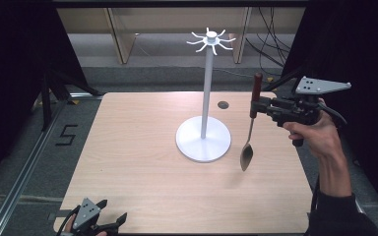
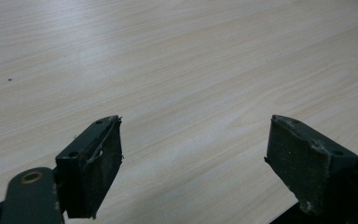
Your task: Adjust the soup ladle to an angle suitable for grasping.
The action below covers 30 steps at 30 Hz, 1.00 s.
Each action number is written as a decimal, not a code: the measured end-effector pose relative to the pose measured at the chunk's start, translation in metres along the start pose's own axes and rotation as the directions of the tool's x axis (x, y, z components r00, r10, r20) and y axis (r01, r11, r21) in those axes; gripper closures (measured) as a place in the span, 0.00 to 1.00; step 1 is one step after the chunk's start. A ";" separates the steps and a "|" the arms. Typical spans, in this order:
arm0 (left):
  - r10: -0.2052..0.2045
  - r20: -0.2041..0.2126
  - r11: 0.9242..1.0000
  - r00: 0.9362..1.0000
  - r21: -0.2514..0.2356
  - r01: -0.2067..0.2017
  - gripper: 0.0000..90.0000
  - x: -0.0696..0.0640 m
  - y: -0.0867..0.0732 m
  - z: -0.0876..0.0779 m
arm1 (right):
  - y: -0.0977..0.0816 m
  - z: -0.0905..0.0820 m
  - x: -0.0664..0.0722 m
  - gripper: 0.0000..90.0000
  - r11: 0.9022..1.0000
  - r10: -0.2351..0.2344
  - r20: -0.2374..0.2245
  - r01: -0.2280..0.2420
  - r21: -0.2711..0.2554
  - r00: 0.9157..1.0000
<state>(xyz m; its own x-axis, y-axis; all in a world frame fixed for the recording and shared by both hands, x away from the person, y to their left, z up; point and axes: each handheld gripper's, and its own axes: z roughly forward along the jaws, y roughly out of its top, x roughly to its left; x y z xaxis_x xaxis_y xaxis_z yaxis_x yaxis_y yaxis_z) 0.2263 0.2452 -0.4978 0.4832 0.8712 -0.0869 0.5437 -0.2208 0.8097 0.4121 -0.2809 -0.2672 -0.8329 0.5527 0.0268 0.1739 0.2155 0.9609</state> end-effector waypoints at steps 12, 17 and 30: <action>0.000 -0.001 1.000 1.000 0.000 0.000 0.19 0.000 0.000 -0.001 | 0.021 0.013 -0.002 0.82 1.000 0.015 0.035 -0.014 -0.013 0.999; -0.005 0.000 1.000 1.000 -0.001 0.005 0.19 0.000 0.000 0.000 | 0.030 0.020 -0.004 0.82 1.000 0.011 0.040 -0.011 -0.013 0.999; 0.016 0.003 1.000 1.000 0.003 -0.016 0.19 0.001 0.000 -0.001 | 0.049 0.037 -0.002 0.82 1.000 0.009 0.070 -0.009 0.003 0.998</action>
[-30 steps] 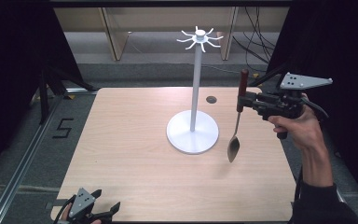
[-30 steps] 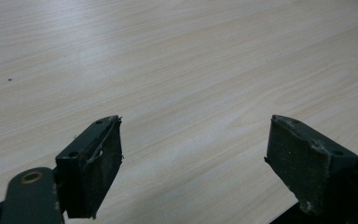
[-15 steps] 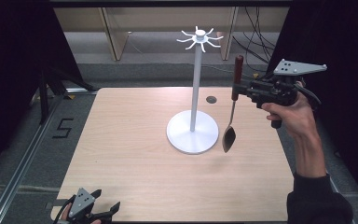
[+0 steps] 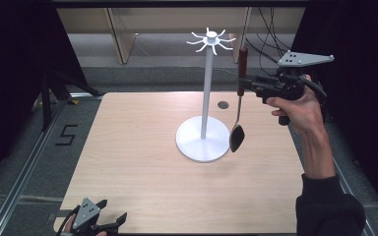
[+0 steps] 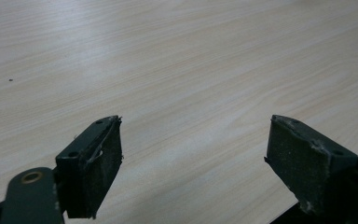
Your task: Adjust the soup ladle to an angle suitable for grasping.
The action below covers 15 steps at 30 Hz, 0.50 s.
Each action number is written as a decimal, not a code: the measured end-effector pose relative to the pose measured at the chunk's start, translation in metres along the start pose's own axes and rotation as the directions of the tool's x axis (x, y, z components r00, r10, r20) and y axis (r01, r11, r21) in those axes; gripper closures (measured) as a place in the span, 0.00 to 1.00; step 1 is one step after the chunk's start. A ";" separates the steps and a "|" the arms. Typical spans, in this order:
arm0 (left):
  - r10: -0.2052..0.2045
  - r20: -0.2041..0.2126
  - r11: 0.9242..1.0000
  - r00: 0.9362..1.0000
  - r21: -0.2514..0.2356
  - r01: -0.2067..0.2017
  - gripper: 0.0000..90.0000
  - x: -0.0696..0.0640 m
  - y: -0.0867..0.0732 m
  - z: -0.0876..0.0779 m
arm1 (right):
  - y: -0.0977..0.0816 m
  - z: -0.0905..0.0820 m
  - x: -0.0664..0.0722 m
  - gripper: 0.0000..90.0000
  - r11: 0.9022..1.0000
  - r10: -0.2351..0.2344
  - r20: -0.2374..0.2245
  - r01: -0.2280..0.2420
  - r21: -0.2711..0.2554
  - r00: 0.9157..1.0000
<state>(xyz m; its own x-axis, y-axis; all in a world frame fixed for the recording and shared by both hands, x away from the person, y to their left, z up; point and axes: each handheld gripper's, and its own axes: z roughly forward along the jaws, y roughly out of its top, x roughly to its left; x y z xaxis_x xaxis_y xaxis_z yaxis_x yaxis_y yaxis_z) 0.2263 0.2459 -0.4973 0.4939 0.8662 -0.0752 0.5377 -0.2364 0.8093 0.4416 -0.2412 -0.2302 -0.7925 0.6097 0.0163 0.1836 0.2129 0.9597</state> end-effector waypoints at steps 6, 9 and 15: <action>-0.001 0.005 1.000 1.000 -0.005 0.001 0.19 0.000 0.000 0.000 | 0.006 0.007 -0.001 0.82 1.000 -0.010 0.019 0.009 0.009 1.000; -0.001 0.002 1.000 1.000 -0.003 0.001 0.19 0.000 0.000 0.000 | 0.008 0.009 0.000 0.82 1.000 -0.001 0.030 0.001 0.009 1.000; 0.003 0.003 1.000 1.000 0.002 -0.003 0.19 0.000 0.000 0.000 | 0.011 0.013 -0.001 0.82 1.000 -0.012 0.035 0.012 0.018 0.999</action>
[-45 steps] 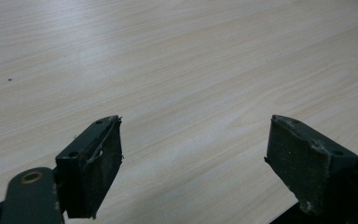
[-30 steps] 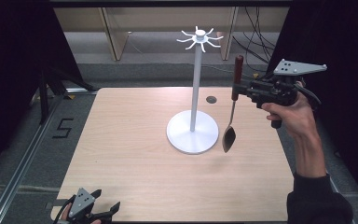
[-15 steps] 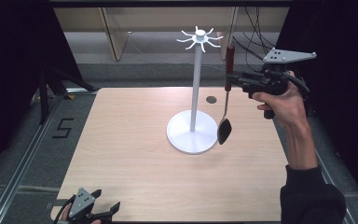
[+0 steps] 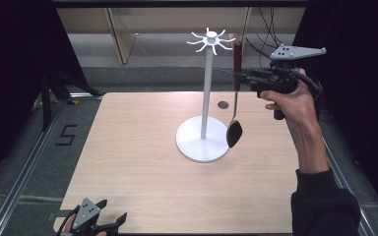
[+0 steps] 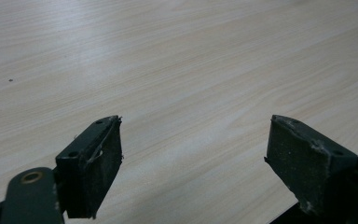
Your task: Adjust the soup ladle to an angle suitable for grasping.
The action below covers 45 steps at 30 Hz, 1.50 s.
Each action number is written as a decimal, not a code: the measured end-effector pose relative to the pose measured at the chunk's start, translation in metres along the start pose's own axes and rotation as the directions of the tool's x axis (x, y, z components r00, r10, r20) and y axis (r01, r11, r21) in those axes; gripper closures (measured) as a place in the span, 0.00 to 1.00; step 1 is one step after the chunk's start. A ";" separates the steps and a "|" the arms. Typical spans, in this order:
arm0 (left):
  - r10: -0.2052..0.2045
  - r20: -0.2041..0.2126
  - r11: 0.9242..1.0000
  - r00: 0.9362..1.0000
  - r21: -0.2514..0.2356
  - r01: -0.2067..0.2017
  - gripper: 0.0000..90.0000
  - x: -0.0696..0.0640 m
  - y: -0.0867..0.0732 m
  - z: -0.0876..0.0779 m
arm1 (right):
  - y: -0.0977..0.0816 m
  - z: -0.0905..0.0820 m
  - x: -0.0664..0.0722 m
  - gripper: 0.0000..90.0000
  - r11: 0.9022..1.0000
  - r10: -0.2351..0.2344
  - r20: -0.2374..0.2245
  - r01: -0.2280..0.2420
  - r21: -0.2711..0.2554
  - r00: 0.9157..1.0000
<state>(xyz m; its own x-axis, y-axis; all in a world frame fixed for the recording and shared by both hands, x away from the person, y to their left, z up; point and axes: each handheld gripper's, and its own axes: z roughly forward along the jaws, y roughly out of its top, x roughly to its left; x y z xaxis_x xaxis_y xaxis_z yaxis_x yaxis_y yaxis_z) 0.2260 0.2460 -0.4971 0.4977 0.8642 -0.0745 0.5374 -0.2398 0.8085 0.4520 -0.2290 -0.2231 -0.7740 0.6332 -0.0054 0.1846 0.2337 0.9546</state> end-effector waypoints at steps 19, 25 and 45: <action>-0.014 -0.002 1.000 1.000 -0.007 0.014 0.19 -0.001 -0.001 0.000 | 0.005 0.015 0.001 0.82 0.999 -0.004 0.023 0.003 0.035 1.000; -0.016 -0.004 1.000 1.000 -0.008 0.016 0.19 -0.001 -0.001 0.000 | 0.007 0.018 0.004 0.82 0.999 -0.006 0.029 0.005 0.042 1.000; 0.024 0.002 1.000 1.000 0.015 -0.024 0.19 0.002 0.000 -0.002 | 0.007 0.028 0.005 0.82 0.999 0.016 0.030 -0.017 0.045 0.999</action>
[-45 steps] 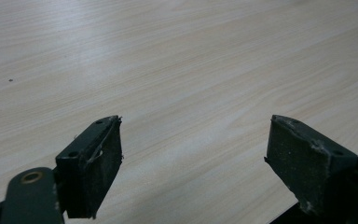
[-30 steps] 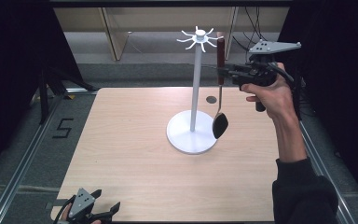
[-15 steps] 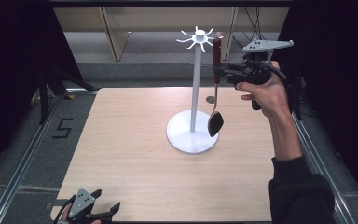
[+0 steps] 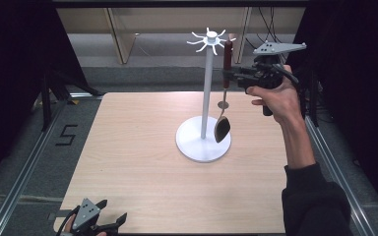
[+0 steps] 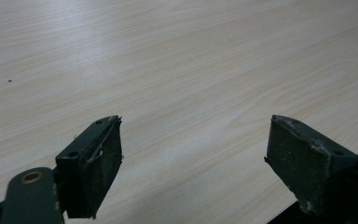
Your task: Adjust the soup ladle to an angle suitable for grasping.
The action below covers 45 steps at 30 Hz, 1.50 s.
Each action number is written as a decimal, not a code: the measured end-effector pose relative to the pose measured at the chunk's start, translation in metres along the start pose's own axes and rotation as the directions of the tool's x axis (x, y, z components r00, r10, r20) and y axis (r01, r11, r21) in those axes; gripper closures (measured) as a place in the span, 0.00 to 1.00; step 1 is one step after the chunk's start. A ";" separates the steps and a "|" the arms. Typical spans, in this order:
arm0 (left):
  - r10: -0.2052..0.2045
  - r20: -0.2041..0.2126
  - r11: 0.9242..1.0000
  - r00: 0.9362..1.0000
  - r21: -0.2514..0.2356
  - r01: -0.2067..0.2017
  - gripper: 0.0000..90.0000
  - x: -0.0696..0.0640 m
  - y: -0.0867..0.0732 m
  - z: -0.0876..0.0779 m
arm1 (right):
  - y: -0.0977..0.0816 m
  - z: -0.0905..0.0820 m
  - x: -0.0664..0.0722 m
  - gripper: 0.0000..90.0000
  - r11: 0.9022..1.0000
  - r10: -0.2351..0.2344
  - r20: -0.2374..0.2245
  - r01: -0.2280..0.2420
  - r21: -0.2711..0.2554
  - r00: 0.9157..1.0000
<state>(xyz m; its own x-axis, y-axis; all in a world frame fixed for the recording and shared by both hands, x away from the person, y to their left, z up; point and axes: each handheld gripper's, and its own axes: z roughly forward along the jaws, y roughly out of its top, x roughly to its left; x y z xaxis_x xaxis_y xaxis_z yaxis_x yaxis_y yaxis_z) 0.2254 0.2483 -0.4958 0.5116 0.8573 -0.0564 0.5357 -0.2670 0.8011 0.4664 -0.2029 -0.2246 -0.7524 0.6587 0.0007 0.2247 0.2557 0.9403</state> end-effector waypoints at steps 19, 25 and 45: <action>-0.043 -0.002 0.999 0.999 -0.023 0.043 0.19 -0.003 -0.001 0.002 | -0.007 -0.009 -0.005 0.74 0.998 0.021 -0.019 -0.022 -0.056 1.000; -0.041 -0.003 0.999 0.999 -0.021 0.041 0.19 -0.003 -0.001 0.002 | -0.016 -0.015 -0.009 0.65 0.997 0.045 -0.016 -0.046 -0.067 0.999; 0.002 -0.002 1.000 1.000 0.002 -0.002 0.19 0.000 0.000 0.000 | -0.044 -0.033 -0.005 0.59 0.994 0.071 -0.005 -0.071 -0.082 0.997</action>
<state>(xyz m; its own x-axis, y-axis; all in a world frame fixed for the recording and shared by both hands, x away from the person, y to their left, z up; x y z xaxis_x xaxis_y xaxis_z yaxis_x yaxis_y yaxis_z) 0.2252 0.2481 -0.4961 0.5115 0.8576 -0.0541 0.5360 -0.2692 0.8002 0.4399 -0.2405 -0.2552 -0.7375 0.6718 0.0691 0.2260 0.1490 0.9627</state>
